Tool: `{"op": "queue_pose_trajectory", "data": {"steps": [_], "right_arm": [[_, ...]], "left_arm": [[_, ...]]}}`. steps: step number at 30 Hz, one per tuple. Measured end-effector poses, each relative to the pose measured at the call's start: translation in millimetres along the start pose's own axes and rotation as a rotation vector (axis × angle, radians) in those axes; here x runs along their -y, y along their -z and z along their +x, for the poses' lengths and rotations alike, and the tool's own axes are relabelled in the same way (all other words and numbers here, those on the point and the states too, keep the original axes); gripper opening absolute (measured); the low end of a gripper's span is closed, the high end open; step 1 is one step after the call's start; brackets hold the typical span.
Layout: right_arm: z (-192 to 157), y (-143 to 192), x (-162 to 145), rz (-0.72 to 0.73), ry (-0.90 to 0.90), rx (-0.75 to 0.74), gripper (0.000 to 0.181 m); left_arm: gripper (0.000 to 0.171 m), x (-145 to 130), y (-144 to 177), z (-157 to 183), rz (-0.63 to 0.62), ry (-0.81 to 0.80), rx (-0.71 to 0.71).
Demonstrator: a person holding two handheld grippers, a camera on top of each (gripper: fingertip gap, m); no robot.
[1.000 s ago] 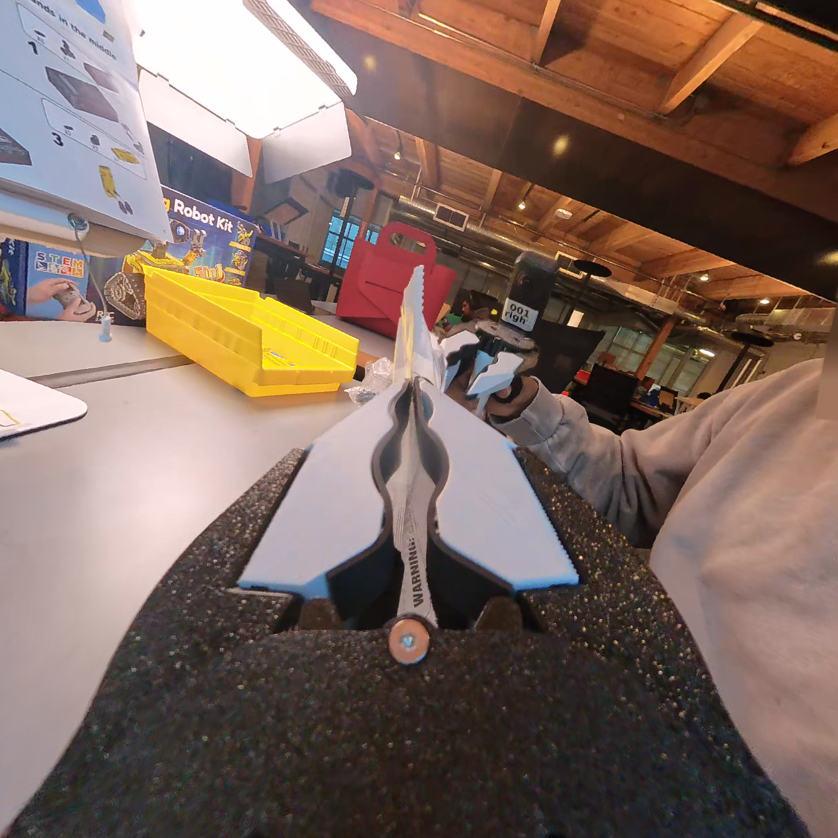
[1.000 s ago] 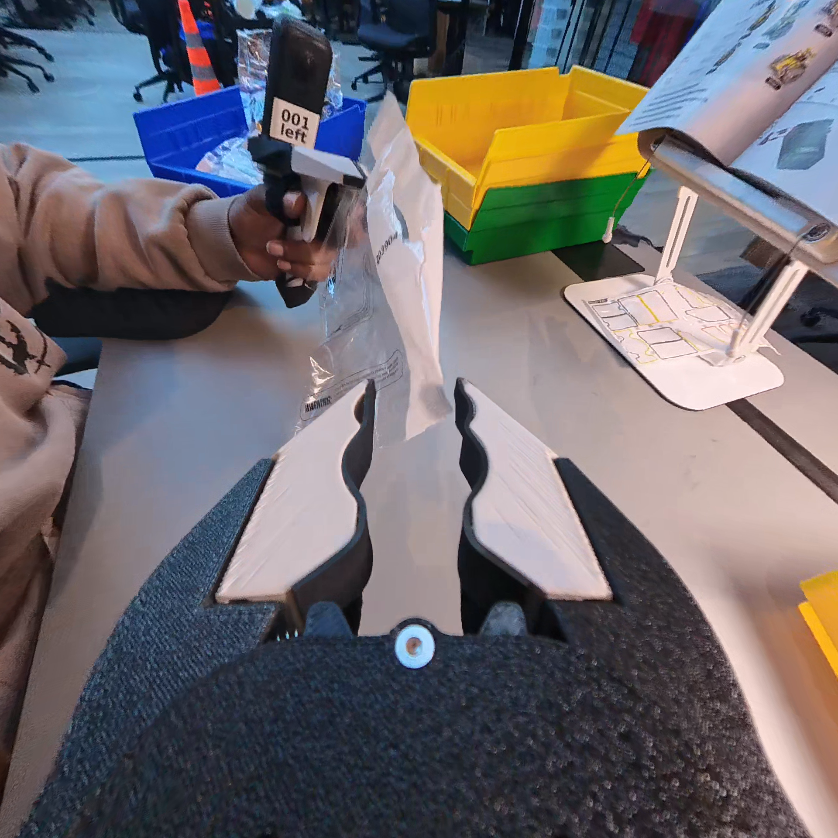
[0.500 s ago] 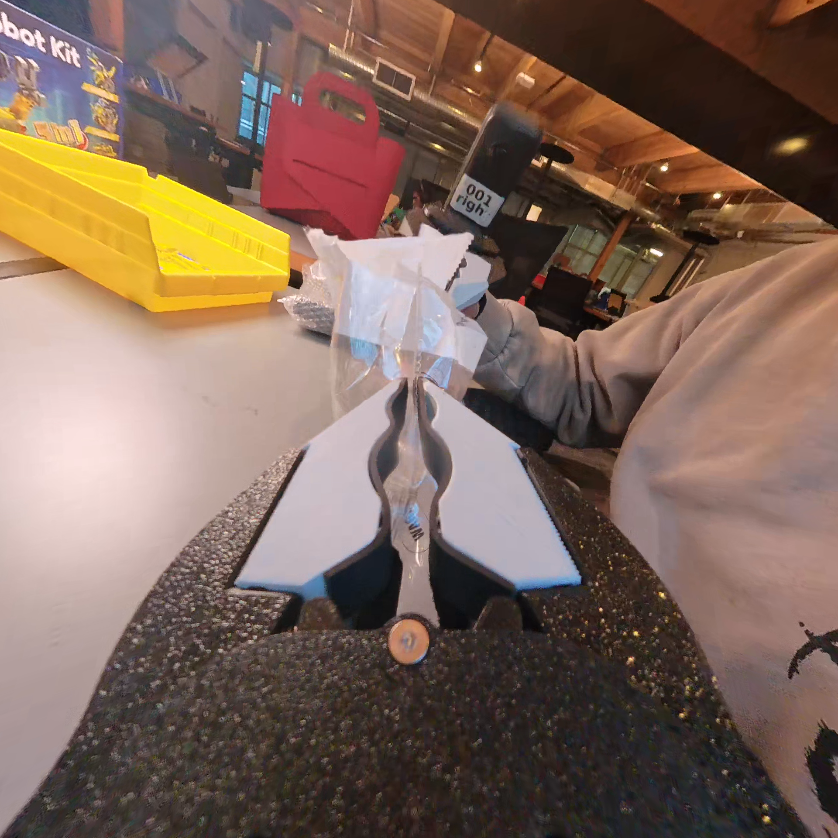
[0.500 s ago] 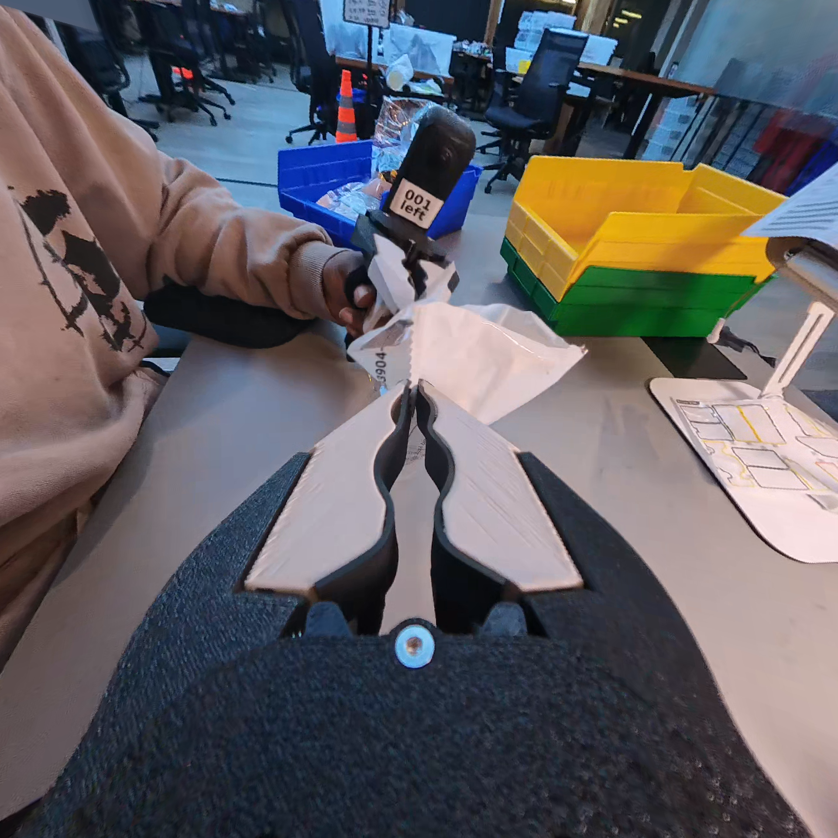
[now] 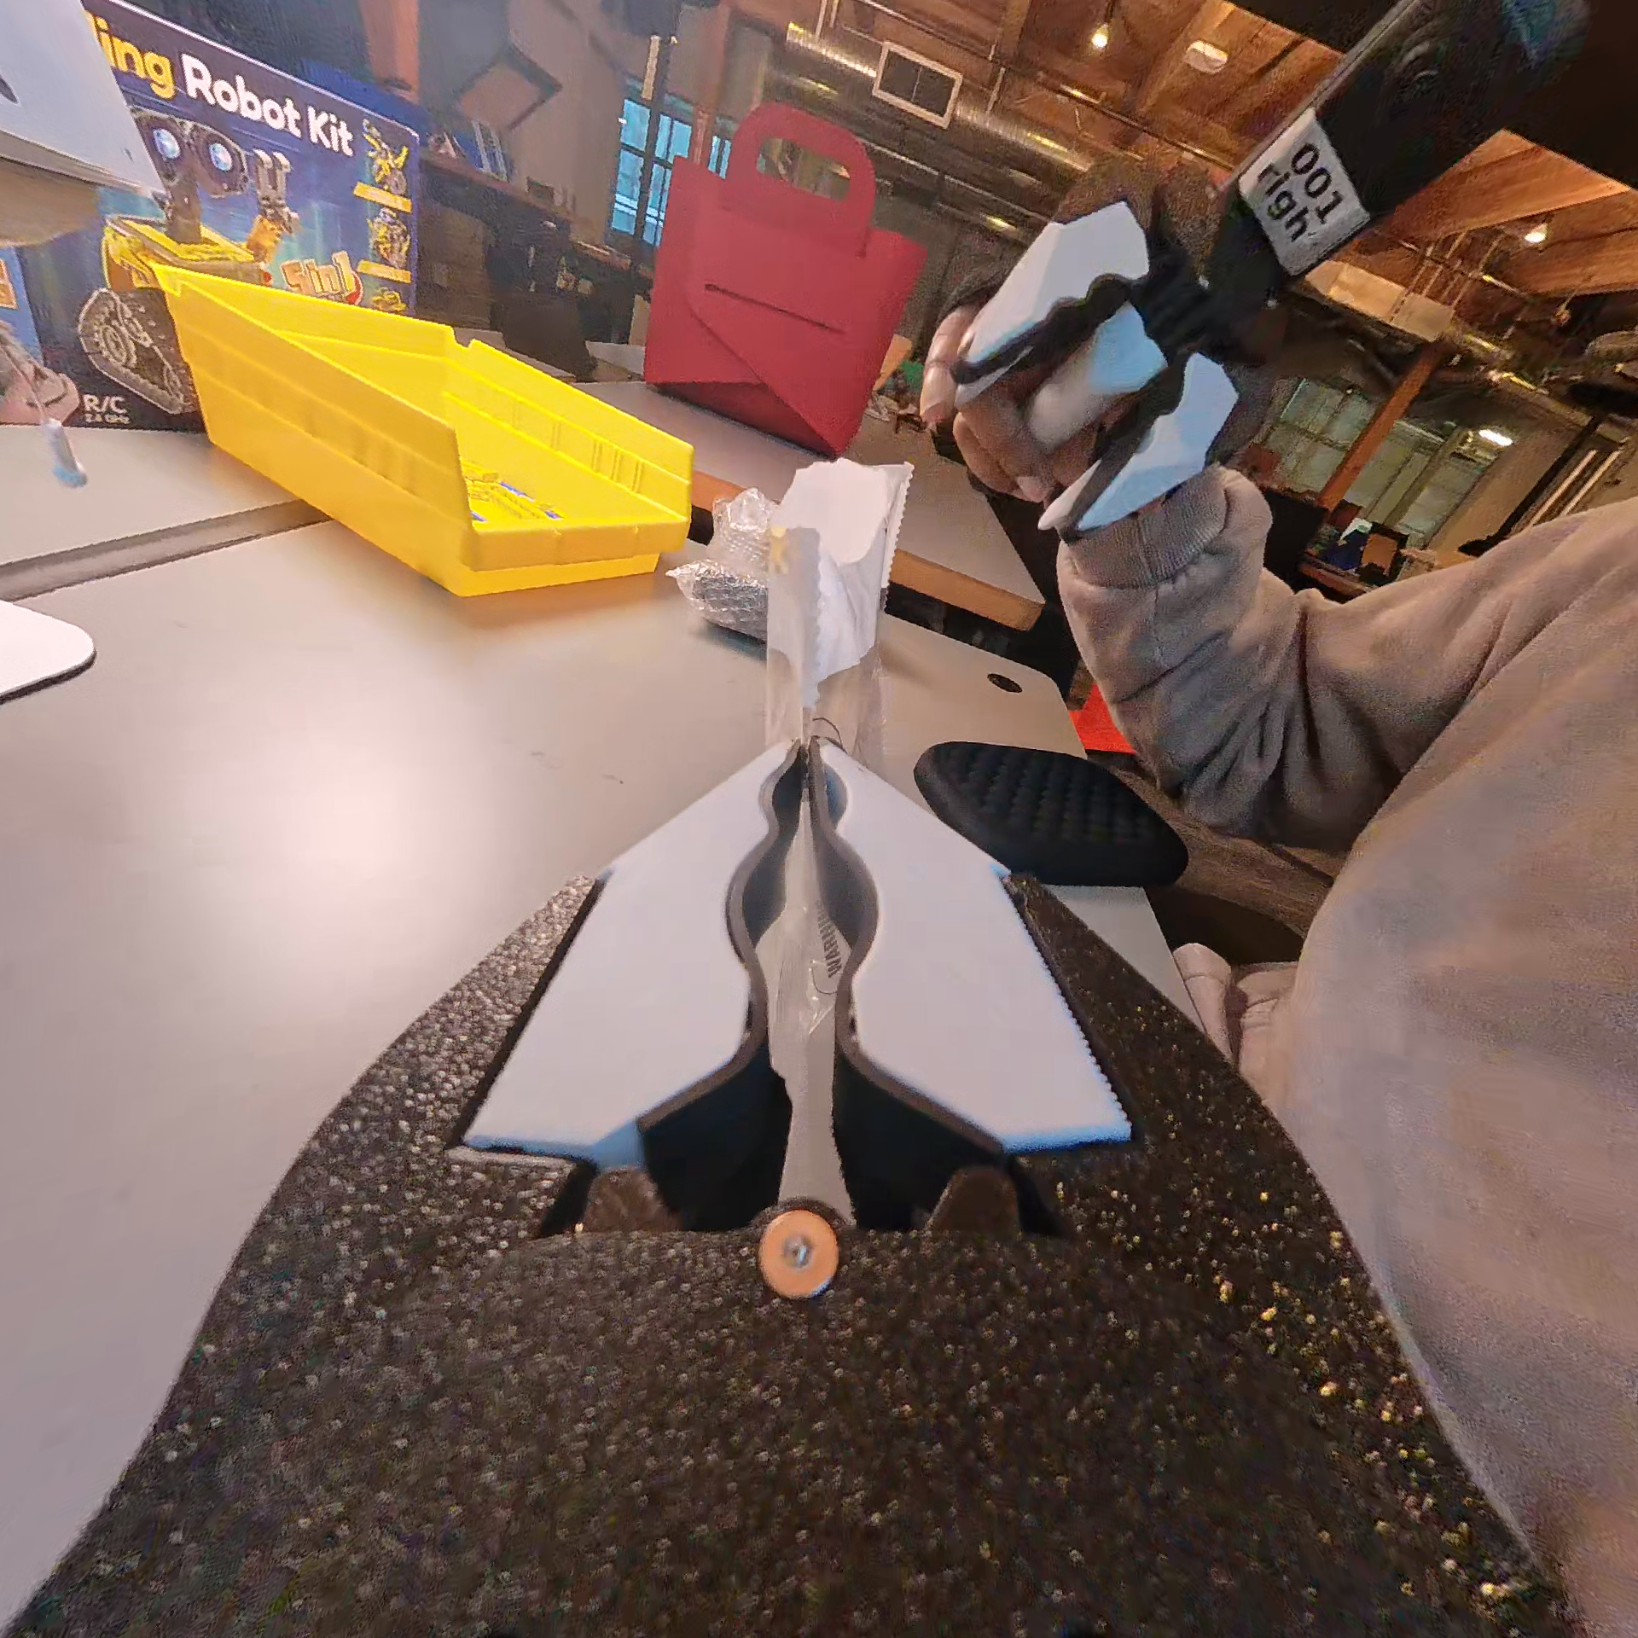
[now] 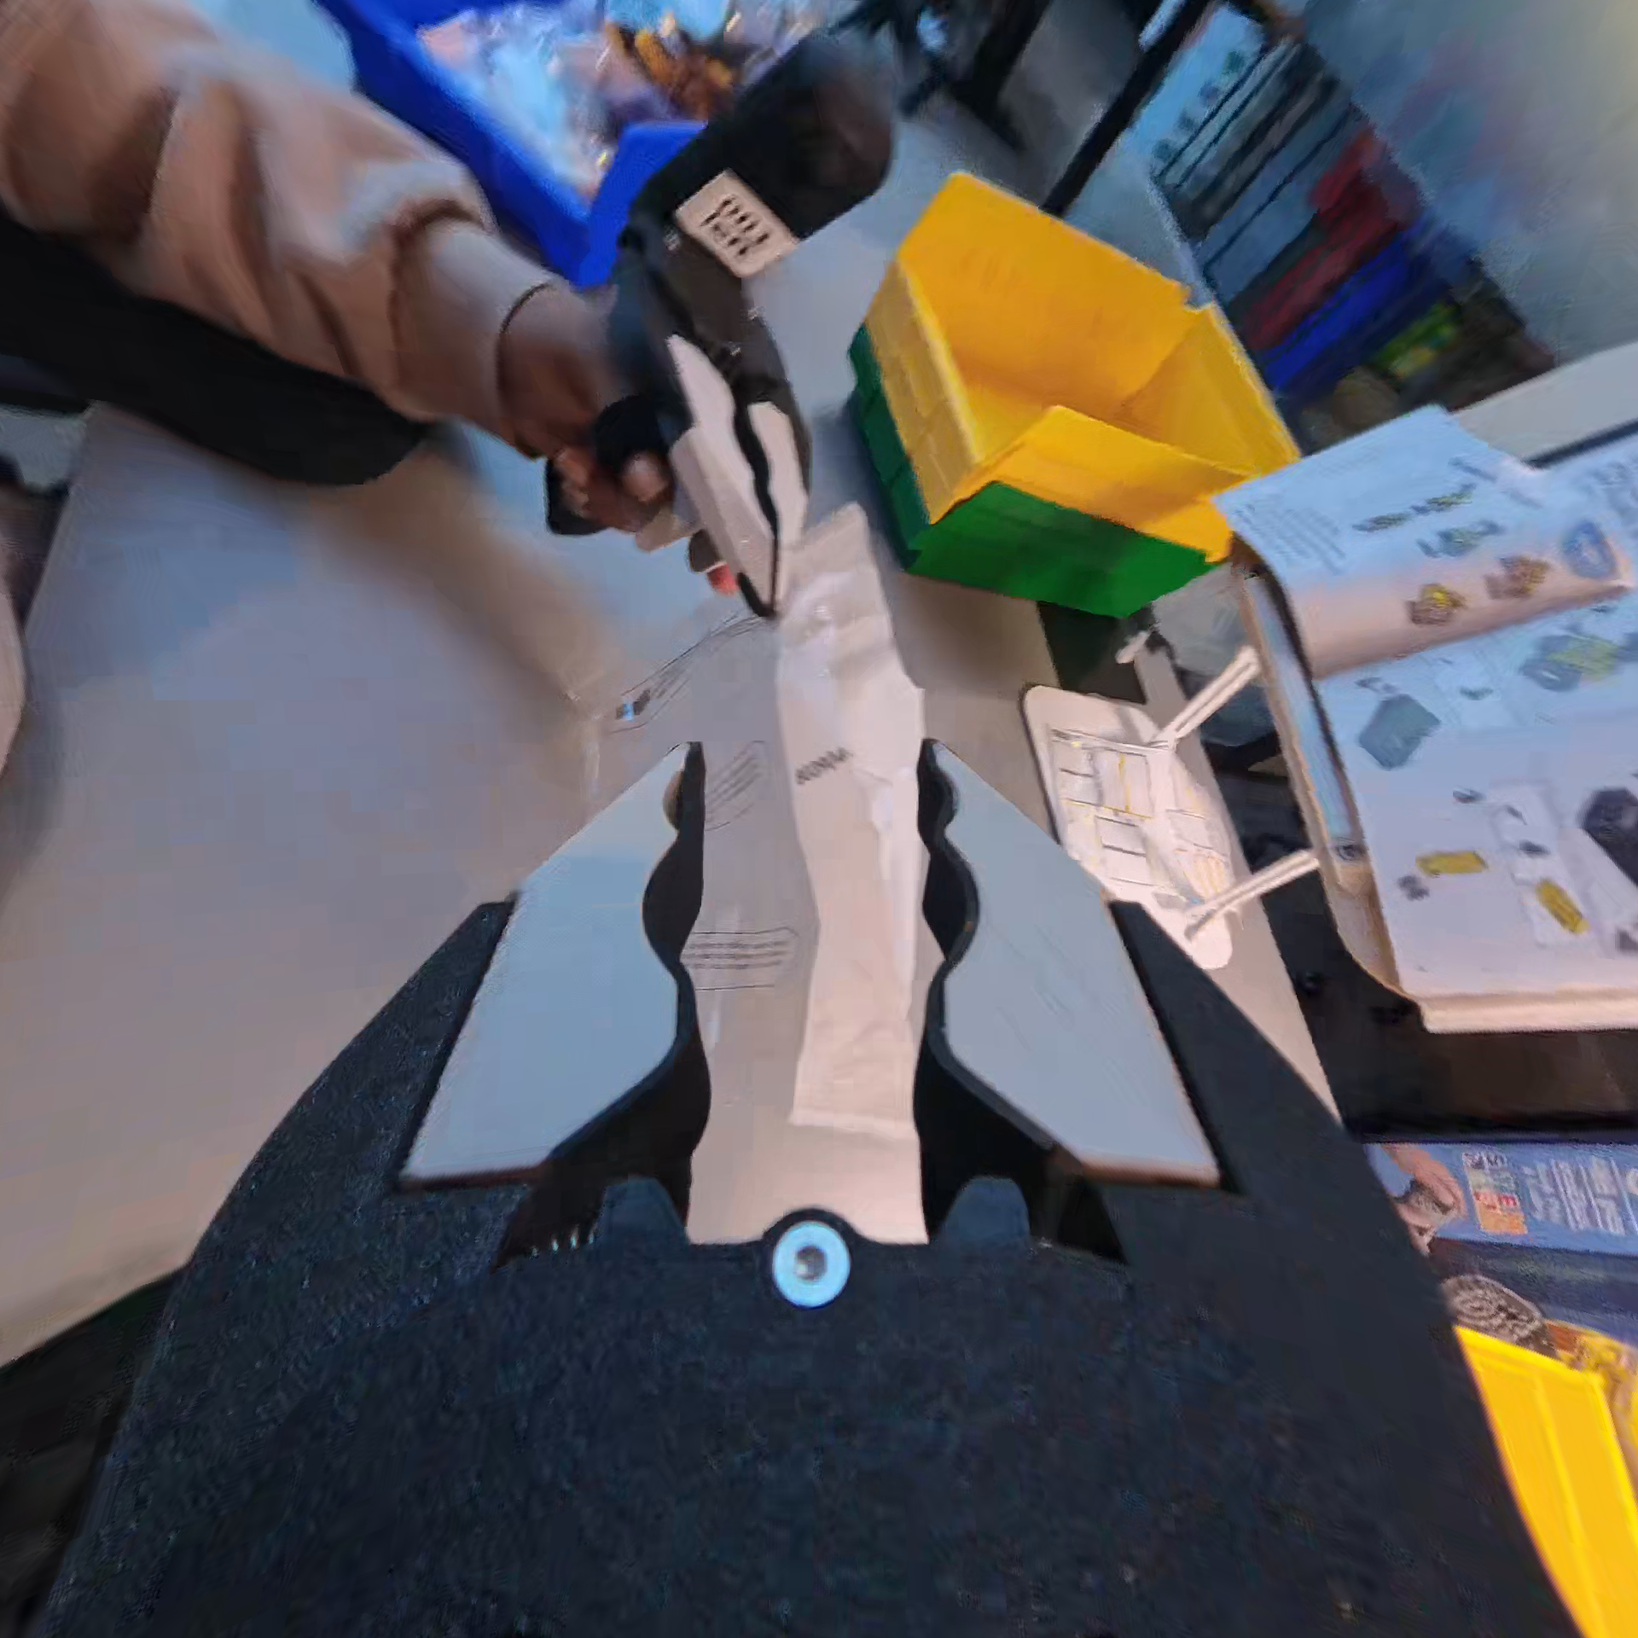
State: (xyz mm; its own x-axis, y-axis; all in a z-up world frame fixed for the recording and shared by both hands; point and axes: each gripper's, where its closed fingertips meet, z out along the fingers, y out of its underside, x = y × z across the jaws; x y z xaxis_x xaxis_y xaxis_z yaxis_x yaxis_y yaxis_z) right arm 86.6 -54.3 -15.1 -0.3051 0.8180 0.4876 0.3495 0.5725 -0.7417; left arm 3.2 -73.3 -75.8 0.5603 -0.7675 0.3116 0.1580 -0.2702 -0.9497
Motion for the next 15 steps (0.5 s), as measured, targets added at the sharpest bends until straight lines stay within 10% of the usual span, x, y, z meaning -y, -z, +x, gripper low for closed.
{"op": "queue_pose_trajectory", "data": {"steps": [12, 15], "right_arm": [[-20.4, -75.5, -38.6, -0.377, 0.21, 0.251, 0.002], [-16.8, -76.1, -34.4, -0.378, 0.357, 0.211, 0.0]], "left_arm": [[0.002, 16.0, 3.4, 22.5, 0.018, -0.159, -0.001], [0.029, 51.3, 15.3, 23.3, 0.08, -0.013, -0.037]]}}
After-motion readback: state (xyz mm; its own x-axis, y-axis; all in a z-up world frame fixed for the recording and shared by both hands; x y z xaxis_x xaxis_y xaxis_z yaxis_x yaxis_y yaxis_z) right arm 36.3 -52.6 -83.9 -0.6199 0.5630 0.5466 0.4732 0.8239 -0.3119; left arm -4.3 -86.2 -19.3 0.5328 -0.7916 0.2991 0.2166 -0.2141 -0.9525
